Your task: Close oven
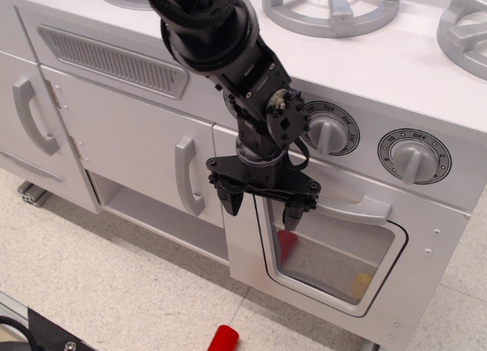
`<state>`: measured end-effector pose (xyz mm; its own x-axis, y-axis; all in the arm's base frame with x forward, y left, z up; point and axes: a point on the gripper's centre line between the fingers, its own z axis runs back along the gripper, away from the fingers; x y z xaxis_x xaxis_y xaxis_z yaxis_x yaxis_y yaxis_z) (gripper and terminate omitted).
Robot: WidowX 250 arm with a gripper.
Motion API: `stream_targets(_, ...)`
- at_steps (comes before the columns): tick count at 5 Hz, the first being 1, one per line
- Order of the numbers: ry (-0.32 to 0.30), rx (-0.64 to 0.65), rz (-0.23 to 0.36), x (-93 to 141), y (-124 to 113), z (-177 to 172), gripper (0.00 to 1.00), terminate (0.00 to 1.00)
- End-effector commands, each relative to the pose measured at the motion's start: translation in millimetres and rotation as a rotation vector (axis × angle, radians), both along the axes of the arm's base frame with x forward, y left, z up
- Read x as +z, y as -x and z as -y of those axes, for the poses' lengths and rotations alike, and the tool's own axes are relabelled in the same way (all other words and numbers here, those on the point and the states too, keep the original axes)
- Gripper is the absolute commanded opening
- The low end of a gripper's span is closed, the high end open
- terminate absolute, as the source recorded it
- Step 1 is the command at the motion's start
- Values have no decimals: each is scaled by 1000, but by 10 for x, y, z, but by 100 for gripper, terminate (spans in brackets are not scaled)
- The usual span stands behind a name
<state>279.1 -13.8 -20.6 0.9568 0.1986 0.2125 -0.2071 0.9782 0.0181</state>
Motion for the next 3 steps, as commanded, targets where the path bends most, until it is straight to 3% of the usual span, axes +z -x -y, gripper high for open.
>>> stream_targets(1,86,-37,69,602,263,-81,100,0)
stream_targets(2,86,-37,69,602,263,-81,100,0)
stream_targets(3,86,-37,69,602,263,-81,100,100)
